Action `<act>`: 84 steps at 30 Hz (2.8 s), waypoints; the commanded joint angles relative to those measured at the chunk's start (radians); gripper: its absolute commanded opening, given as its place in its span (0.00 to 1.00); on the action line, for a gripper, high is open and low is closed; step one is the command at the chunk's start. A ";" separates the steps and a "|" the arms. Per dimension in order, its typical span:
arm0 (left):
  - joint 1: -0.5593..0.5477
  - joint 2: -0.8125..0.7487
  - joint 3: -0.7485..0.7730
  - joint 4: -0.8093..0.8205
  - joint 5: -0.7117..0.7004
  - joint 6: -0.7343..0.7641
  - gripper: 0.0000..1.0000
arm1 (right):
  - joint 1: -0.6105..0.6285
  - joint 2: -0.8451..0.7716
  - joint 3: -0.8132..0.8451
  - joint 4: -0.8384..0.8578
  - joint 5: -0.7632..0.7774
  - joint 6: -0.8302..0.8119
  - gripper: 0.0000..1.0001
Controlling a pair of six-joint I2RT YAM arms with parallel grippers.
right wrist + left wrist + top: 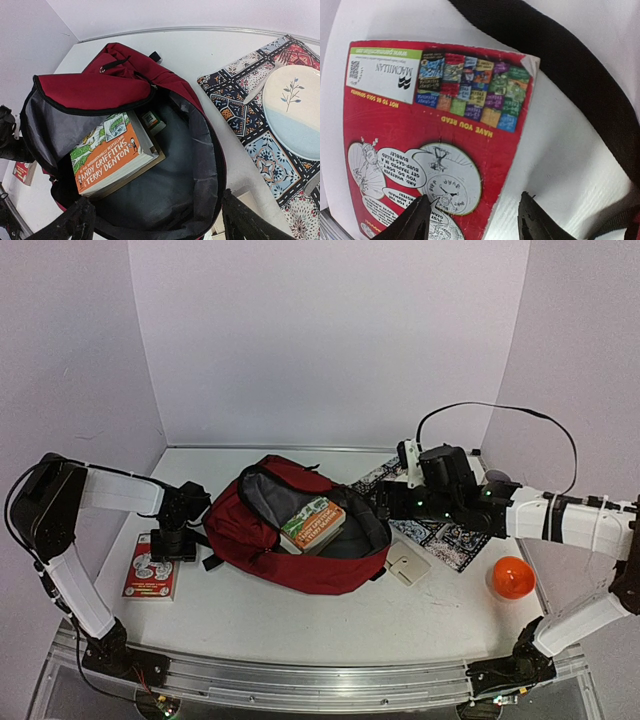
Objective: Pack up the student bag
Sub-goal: Pick up the book at the center of the board, then pass from the left arm to the right
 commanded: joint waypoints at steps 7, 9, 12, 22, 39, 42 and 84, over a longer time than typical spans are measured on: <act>-0.007 -0.027 -0.008 -0.029 0.042 0.008 0.17 | 0.002 -0.019 0.005 0.047 0.002 -0.004 0.87; -0.007 -0.078 0.006 -0.051 0.043 0.007 0.08 | 0.002 -0.014 0.012 0.047 -0.004 -0.005 0.87; -0.007 -0.150 0.050 -0.099 0.019 0.003 0.00 | 0.002 -0.008 0.019 0.049 -0.017 -0.010 0.87; -0.006 -0.374 0.208 -0.176 -0.007 -0.006 0.00 | 0.008 -0.002 0.026 0.099 -0.119 -0.034 0.86; -0.006 -0.604 0.579 -0.131 0.080 0.000 0.00 | 0.176 0.132 0.153 0.266 -0.197 -0.153 0.86; -0.006 -0.617 0.570 -0.069 0.177 -0.015 0.00 | 0.193 0.152 0.154 0.351 -0.230 -0.193 0.87; -0.107 -0.579 0.205 0.697 0.590 -0.431 0.00 | 0.368 0.565 0.499 0.711 0.127 -0.701 0.86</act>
